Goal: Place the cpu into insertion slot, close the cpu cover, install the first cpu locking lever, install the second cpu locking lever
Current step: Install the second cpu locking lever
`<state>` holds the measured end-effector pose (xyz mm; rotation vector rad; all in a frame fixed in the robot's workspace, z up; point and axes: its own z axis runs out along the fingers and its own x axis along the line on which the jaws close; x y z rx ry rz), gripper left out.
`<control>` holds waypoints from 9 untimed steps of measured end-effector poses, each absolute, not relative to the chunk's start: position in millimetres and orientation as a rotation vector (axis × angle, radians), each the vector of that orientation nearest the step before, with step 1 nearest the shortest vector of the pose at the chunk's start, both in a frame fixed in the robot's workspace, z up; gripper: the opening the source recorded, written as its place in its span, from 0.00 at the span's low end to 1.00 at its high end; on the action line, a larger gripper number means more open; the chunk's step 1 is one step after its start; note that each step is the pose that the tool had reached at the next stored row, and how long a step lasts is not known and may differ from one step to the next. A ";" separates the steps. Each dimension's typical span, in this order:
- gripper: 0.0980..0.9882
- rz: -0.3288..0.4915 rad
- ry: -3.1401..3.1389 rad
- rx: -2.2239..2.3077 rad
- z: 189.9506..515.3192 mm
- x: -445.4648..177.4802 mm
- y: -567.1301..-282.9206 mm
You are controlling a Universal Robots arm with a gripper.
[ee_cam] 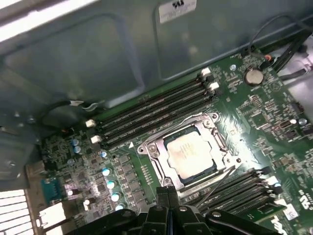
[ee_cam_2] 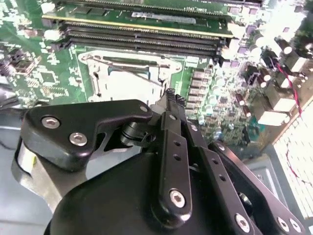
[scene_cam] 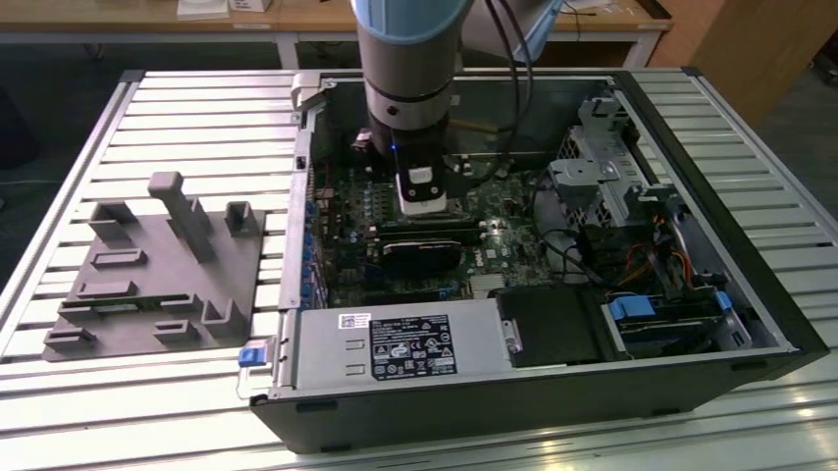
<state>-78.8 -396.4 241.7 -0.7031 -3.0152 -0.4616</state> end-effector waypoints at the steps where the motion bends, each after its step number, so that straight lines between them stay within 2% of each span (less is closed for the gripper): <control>1: 0.01 -0.462 -3.015 -0.703 244.3 -78.8 -396.4; 9: 0.01 -0.420 -3.025 -0.708 251.7 -69.6 -396.4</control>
